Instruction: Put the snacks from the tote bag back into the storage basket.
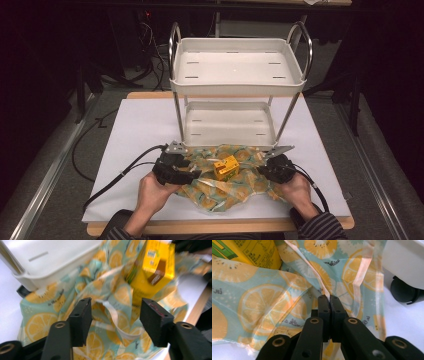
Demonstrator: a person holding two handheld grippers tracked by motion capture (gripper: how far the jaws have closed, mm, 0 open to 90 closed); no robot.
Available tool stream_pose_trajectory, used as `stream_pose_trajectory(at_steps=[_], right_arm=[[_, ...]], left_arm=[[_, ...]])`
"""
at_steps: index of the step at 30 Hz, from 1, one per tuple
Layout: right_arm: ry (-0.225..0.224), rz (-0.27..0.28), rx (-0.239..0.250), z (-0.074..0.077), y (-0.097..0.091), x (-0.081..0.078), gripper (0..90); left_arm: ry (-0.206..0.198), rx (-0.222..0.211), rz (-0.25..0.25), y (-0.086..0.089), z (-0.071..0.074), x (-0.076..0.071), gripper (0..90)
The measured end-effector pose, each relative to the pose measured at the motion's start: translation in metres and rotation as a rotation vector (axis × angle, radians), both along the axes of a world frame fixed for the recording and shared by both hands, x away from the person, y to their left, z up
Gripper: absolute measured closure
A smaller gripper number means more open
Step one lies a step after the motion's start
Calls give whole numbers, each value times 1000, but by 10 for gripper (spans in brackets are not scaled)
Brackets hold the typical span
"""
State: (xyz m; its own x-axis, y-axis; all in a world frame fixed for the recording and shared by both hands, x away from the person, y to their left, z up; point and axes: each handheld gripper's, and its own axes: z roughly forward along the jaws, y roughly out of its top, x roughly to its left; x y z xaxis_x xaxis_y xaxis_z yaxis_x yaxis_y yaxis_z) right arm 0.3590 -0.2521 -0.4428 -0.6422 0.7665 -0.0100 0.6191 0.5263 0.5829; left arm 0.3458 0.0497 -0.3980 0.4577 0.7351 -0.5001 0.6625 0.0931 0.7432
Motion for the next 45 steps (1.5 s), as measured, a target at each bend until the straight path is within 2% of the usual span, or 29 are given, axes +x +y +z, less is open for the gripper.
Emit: stream_pose_trajectory(at_steps=[4, 6, 11, 14, 17, 20, 23, 27, 29, 31, 33, 34, 36, 37, 38, 40, 42, 45], right_arm=[[-13, -10, -7, 2, -2, -1, 900], [-20, -17, -13, 3, -5, -1, 900], [-18, -29, -10, 2, -10, 1, 900], [-21, -28, -23, 3, -11, 0, 900], [-45, -33, -54, 2, -11, 0, 900], [-27, -27, -105, -3, -9, 2, 900], [7, -31, -124, -9, -8, 2, 900], [12, -21, -132, -11, -9, -1, 900], [5, -10, -161, -12, -9, 0, 900], [0, -9, -174, -12, -12, 3, 898], [10, -22, -167, -11, -14, 4, 877], [2, -28, -165, -12, -16, 3, 856], [14, -41, -128, -10, -19, 0, 793], [10, -50, -92, -8, -20, 0, 741], [-11, -58, -68, -3, -20, 0, 699], [-93, -79, -55, 9, -16, -3, 630], [-169, -67, -9, 20, -12, -6, 603], [-221, -46, 15, 26, -4, -7, 599]], left_arm=[[-2, 138, -15, -8, -23, -2, 554], [-3, 183, -30, -10, -30, -5, 638], [22, 254, -59, -12, -43, -6, 801], [-1, 318, -56, -11, -49, -6, 874], [-31, 359, -18, -11, -55, 2, 893], [-20, 388, -13, -13, -65, 11, 895], [-20, 400, -23, -15, -70, 10, 893], [-12, 385, -20, -13, -70, 13, 888], [0, 378, -24, -14, -73, 15, 886], [-9, 375, -28, -16, -76, 16, 883], [-9, 368, -27, -15, -76, 17, 872], [-8, 361, -24, -14, -75, 18, 862], [-12, 352, -17, -14, -76, 19, 850], [-14, 351, -17, -15, -76, 19, 850], [-14, 351, -20, -14, -76, 18, 851], [-16, 348, -17, -14, -76, 17, 851], [-15, 345, -21, -14, -76, 17, 851], [-2, 338, -35, -13, -75, 20, 847]])
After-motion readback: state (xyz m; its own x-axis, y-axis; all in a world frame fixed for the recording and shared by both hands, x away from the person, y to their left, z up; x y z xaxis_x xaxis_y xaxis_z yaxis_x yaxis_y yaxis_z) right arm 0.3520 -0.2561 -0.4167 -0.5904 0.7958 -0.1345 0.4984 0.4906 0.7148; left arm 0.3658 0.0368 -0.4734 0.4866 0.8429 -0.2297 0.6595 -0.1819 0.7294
